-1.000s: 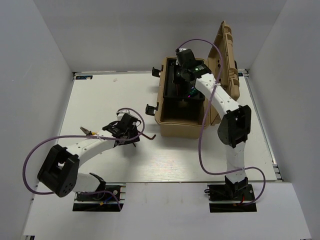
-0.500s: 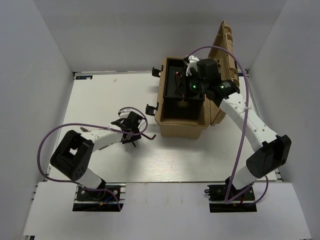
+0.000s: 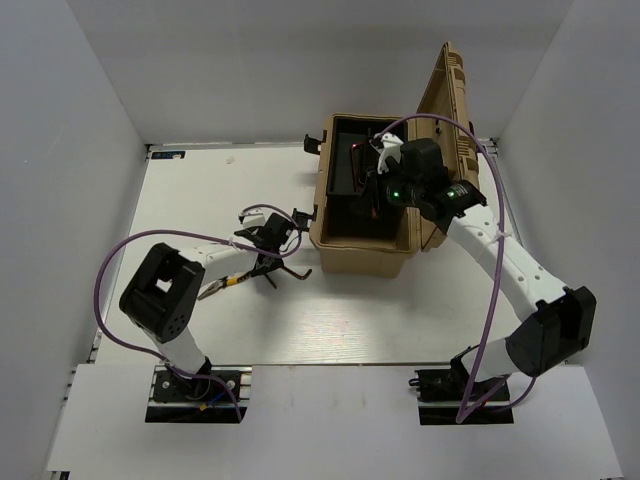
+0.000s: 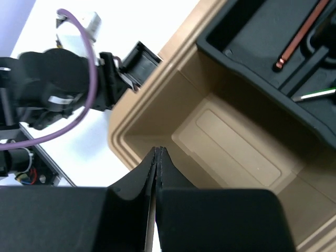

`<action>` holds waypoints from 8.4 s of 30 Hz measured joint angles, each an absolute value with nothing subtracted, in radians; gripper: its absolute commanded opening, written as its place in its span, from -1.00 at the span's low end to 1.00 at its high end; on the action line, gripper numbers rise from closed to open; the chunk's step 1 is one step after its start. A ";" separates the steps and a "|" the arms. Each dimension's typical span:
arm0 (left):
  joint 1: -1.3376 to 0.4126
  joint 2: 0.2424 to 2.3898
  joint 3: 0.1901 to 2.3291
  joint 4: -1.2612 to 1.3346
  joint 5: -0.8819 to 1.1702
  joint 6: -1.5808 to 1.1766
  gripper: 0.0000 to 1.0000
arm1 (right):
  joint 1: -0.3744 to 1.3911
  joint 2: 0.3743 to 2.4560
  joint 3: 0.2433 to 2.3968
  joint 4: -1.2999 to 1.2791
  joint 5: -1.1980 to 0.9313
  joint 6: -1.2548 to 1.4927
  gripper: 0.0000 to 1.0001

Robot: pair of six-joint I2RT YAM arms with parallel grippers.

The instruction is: Sort the tools into containers

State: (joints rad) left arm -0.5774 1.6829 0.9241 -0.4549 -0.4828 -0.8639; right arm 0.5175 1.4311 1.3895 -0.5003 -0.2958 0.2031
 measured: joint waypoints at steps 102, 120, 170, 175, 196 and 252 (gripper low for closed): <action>-0.559 0.645 0.883 -0.420 -0.841 -0.394 0.48 | 0.921 1.845 1.791 -0.703 -0.373 -0.276 -0.37; -0.559 0.237 0.662 -0.596 -0.885 -0.415 0.20 | 1.037 2.365 2.207 -0.805 0.113 -0.176 -0.01; -0.559 0.240 0.661 -0.567 -0.822 -0.374 0.23 | 0.992 2.426 2.111 -0.821 -0.027 -0.145 -1.00; -0.559 0.240 0.661 -0.567 -0.822 -0.374 0.23 | 0.994 2.414 2.111 -0.878 -0.131 -0.106 -1.00; -0.559 0.247 0.659 -0.545 -0.785 -0.344 0.04 | 0.980 2.078 2.349 -0.913 -0.191 -0.063 -1.00; -0.559 0.322 0.648 -0.537 -0.723 -0.317 -0.35 | 0.506 1.861 2.048 -0.843 -0.591 -0.295 -0.81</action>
State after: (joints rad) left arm -0.5591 0.3222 0.6476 -0.5369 -0.7231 -0.3172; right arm 0.5060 1.8610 2.0476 -0.8433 -0.5911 -0.2955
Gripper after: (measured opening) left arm 0.341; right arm 0.021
